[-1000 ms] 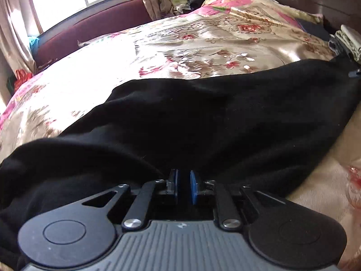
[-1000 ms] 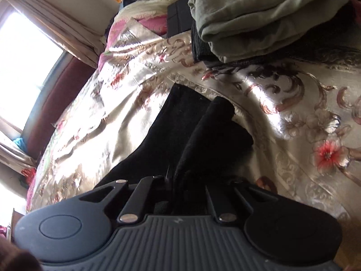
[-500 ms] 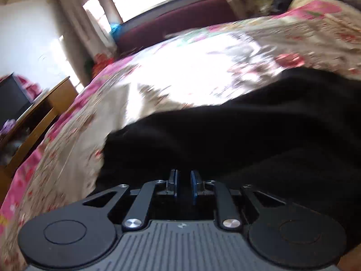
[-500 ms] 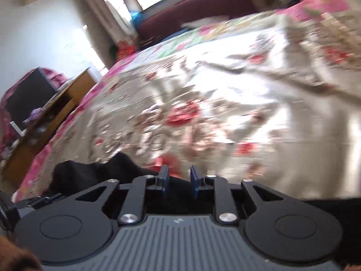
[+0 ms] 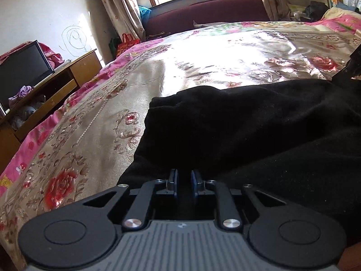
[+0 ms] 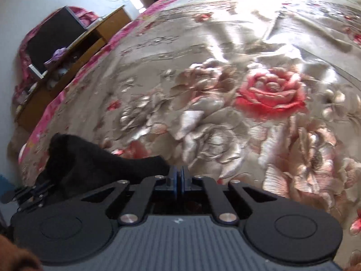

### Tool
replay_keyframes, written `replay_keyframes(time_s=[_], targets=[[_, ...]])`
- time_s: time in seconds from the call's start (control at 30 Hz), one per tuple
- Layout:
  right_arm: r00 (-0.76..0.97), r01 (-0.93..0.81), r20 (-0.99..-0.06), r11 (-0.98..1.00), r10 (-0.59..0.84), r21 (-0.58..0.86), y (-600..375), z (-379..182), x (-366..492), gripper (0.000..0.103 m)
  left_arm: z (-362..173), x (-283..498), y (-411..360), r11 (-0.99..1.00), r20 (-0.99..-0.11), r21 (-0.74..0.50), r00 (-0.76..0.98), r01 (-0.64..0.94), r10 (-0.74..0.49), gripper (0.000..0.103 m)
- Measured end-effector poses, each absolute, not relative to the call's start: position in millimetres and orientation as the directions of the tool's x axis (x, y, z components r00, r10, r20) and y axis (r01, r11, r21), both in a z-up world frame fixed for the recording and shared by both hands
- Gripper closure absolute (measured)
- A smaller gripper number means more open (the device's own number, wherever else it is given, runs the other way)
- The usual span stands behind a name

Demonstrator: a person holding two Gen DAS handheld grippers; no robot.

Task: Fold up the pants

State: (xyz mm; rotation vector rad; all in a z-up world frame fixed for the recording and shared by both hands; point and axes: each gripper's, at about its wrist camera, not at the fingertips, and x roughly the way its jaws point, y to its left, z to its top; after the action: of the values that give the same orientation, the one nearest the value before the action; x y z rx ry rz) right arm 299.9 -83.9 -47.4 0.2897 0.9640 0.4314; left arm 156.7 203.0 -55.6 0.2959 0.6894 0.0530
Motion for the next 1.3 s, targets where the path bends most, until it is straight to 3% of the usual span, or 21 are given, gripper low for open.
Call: replay_keyframes(time_s=[0.07, 0.13, 0.2, 0.33, 0.5, 0.67, 0.8, 0.93, 1.1, 1.17, 1.3], targets=[[0.585, -0.121, -0.716, 0.914, 0.381, 0.387, -96.7, -49.8, 297.1, 0.098, -56.4, 156.1, 199.3, 0.95, -0.612, 0.308, 0.774, 0.045, 0.162, 0.071], [0.599, -0.08, -0.663, 0.857, 0.449, 0.509, -111.4, -41.0, 283.1, 0.098, -54.1, 157.6, 198.1, 0.948, -0.616, 0.316, 0.77, 0.046, 0.167, 0.071], [0.666, -0.138, -0.584, 0.845, 0.465, 0.516, -117.3, -15.7, 242.9, 0.098, -46.3, 154.0, 196.7, 0.944, -0.609, 0.326, 0.774, 0.045, 0.174, 0.071], [0.746, -0.049, -0.553, 0.858, 0.372, 0.511, -149.4, 9.5, 126.9, 0.095, -26.9, 132.6, 184.2, 0.958, -0.589, 0.281, 0.798, 0.056, 0.126, 0.071], [0.793, 0.269, -0.6, 0.826, 0.102, 0.496, -235.2, -4.1, -15.3, 0.095, -16.3, 102.4, 125.9, 0.944, -0.599, 0.256, 0.801, 0.211, -0.016, 0.071], [0.799, 0.512, -0.593, 0.627, -0.097, 0.587, -323.1, -32.5, -103.8, 0.094, -2.0, 68.7, 45.2, 0.878, -0.619, 0.286, 0.773, 0.384, -0.137, 0.07], [0.854, 0.504, -0.504, 0.448, -0.129, 0.739, -361.0, -61.3, -126.6, 0.094, 7.7, 44.0, -11.6, 0.828, -0.627, 0.309, 0.755, 0.468, -0.193, 0.07], [0.871, 0.488, -0.468, 0.361, -0.148, 0.795, -372.3, -68.8, -127.8, 0.093, 10.0, 37.8, -67.7, 0.753, -0.633, 0.303, 0.714, 0.584, -0.299, 0.068], [0.844, 0.536, -0.492, 0.329, -0.213, 0.777, -367.2, -66.5, -127.6, 0.088, 1.8, 44.7, -119.3, 0.655, -0.647, 0.258, 0.63, 0.711, -0.429, 0.068], [0.832, 0.554, -0.508, 0.346, -0.22, 0.757, -364.8, -65.1, -123.4, 0.081, -8.0, 48.9, -133.9, 0.618, -0.672, 0.256, 0.597, 0.743, -0.439, 0.068], [0.851, 0.525, -0.498, 0.322, -0.168, 0.788, -360.4, -64.7, -126.1, 0.079, -20.0, 52.7, -151.3, 0.594, -0.7, 0.271, 0.578, 0.758, -0.418, 0.068]])
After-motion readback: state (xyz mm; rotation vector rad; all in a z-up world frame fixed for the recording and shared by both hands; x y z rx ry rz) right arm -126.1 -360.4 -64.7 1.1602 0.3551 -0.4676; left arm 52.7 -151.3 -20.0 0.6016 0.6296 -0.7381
